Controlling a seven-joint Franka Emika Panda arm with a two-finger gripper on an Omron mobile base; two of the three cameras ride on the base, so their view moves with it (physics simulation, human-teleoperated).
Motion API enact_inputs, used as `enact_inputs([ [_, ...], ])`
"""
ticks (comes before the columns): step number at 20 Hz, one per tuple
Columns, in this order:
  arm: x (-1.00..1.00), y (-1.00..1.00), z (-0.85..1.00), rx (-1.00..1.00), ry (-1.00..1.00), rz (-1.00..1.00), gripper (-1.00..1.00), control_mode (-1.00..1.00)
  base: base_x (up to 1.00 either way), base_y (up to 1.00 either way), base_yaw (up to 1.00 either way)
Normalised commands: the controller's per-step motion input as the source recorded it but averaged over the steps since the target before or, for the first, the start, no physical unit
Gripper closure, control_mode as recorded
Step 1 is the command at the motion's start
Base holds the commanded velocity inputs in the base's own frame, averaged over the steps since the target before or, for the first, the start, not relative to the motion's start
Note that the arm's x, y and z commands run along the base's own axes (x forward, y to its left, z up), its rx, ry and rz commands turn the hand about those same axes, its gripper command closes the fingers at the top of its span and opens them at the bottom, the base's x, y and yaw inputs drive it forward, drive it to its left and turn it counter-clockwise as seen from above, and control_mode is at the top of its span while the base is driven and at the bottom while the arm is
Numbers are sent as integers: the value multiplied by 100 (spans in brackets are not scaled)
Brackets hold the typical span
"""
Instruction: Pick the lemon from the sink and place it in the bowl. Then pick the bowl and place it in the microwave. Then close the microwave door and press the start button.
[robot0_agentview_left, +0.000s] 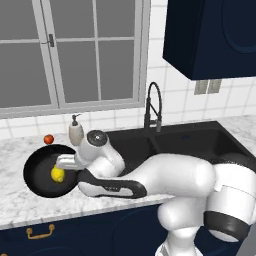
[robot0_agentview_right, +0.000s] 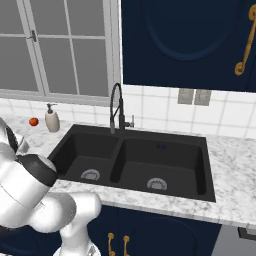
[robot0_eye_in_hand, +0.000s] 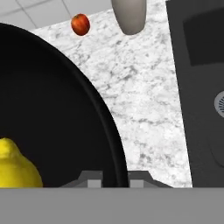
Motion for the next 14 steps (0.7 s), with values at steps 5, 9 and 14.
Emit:
enact_inputs([
  [5, -34, -70, 89, 13, 0, 0, 100, -100, 0, 0, 0],
  [9, -55, -68, 58, 7, 0, 0, 100, -100, 0, 0, 0],
  [14, -54, -66, 40, 0, 0, -4, 100, -100, 0, 0, 0],
])
